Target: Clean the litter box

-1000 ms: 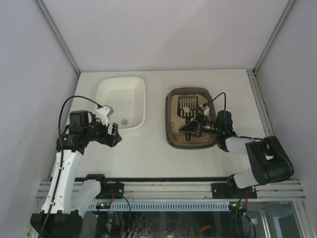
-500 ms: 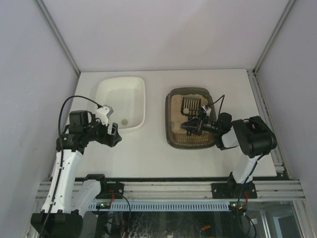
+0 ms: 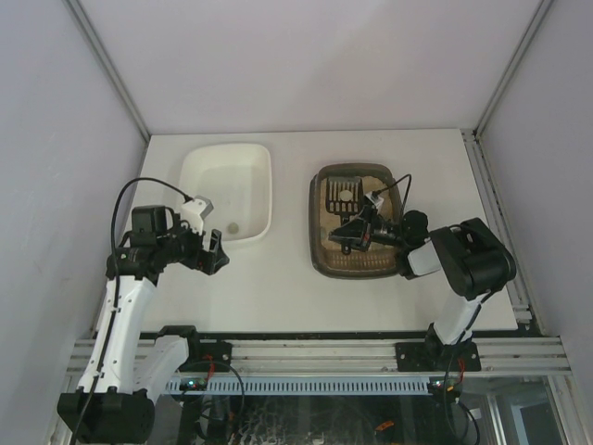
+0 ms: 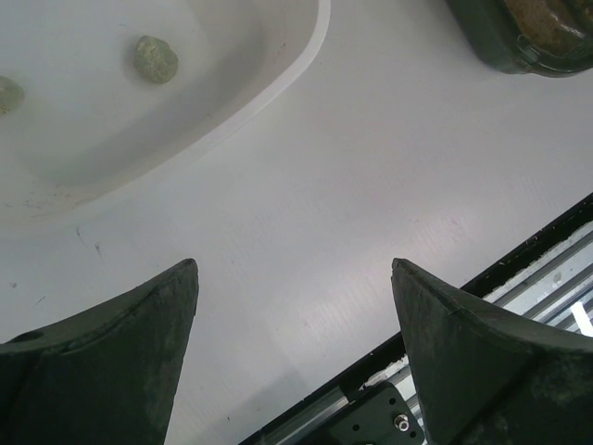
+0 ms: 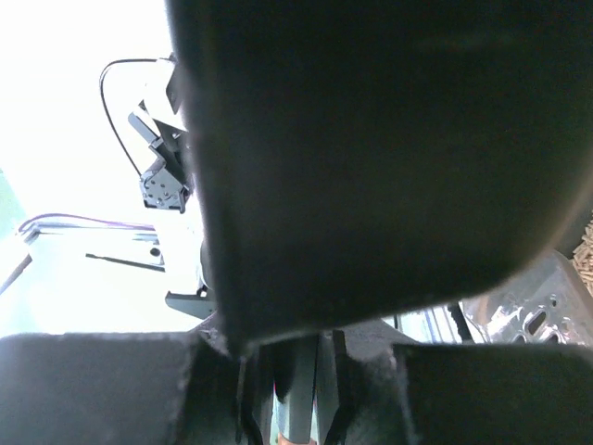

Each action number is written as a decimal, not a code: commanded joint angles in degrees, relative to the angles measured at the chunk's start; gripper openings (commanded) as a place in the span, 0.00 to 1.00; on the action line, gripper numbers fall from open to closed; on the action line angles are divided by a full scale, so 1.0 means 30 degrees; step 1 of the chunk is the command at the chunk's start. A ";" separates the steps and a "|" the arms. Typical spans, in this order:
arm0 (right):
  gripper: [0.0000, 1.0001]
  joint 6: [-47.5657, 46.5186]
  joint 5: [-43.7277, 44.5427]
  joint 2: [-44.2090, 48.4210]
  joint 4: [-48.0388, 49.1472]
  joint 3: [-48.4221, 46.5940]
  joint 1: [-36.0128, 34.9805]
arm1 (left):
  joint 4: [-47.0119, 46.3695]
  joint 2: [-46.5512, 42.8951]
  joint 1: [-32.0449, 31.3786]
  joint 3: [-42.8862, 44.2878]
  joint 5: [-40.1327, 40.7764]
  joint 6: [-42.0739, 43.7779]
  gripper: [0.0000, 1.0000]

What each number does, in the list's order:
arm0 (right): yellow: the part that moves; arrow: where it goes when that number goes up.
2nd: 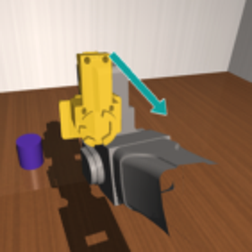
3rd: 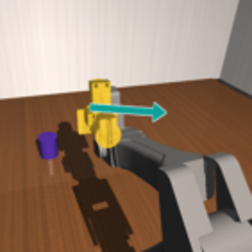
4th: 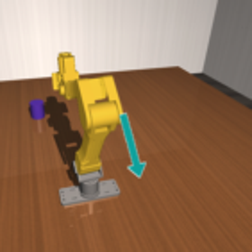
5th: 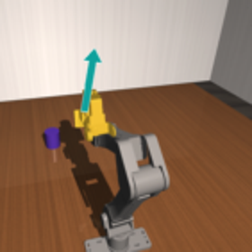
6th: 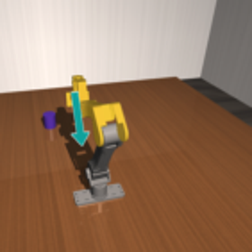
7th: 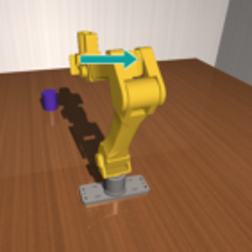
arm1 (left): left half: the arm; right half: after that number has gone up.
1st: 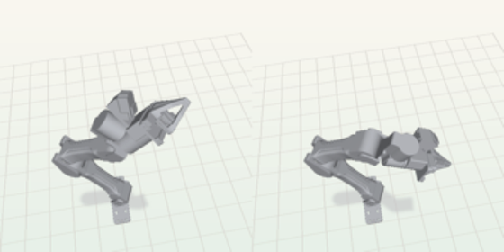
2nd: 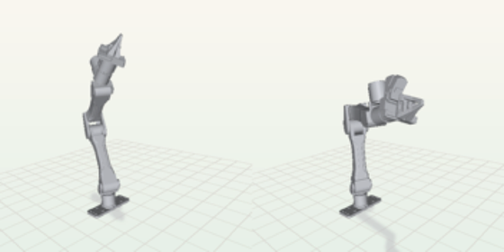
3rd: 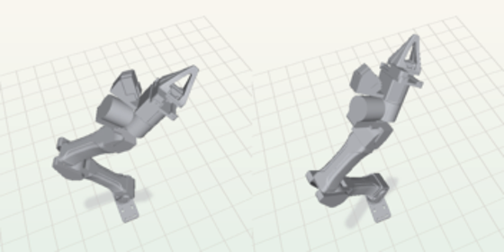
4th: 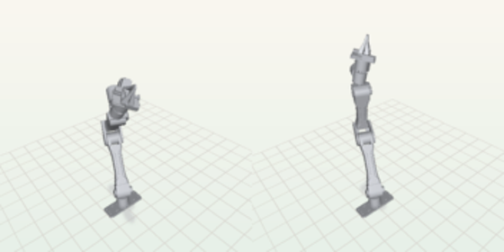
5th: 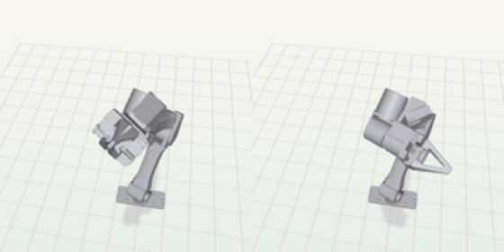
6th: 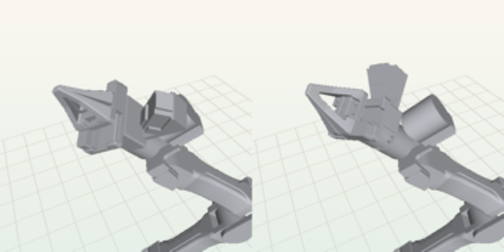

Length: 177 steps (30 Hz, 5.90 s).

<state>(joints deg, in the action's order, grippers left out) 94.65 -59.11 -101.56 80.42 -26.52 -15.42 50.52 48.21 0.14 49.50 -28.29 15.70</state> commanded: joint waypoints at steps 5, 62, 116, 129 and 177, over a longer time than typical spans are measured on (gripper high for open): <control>0.00 -0.1723 0.0086 0.1473 -0.1475 -0.0532 -0.0334 | 0.0232 -0.0420 0.0112 -0.0231 -0.1329 0.0981 0.90; 0.00 -2.7861 2.7267 -0.8109 -4.5486 -3.3837 -1.4348 | 0.0204 0.2532 0.9310 0.3989 0.1761 -0.0953 0.88; 0.00 -1.4530 2.2986 -0.4345 -5.7362 -2.3834 -0.4501 | 0.0048 0.3796 0.6837 0.3643 -0.6196 -0.1744 0.86; 0.00 -1.5633 2.1064 -0.6400 -5.7335 -2.5784 -0.4094 | 0.0349 0.4300 0.6810 0.4039 -0.6001 -0.1624 0.86; 0.00 -1.8523 1.2000 -0.5663 -5.1388 -2.4338 -0.2482 | 0.1081 0.4158 0.6831 0.4677 -0.5131 -0.0971 0.86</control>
<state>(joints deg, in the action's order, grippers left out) 43.75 -15.62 -117.80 -81.14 -99.68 -22.83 53.39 61.56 21.04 60.88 -44.12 11.14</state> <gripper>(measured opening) 0.147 0.857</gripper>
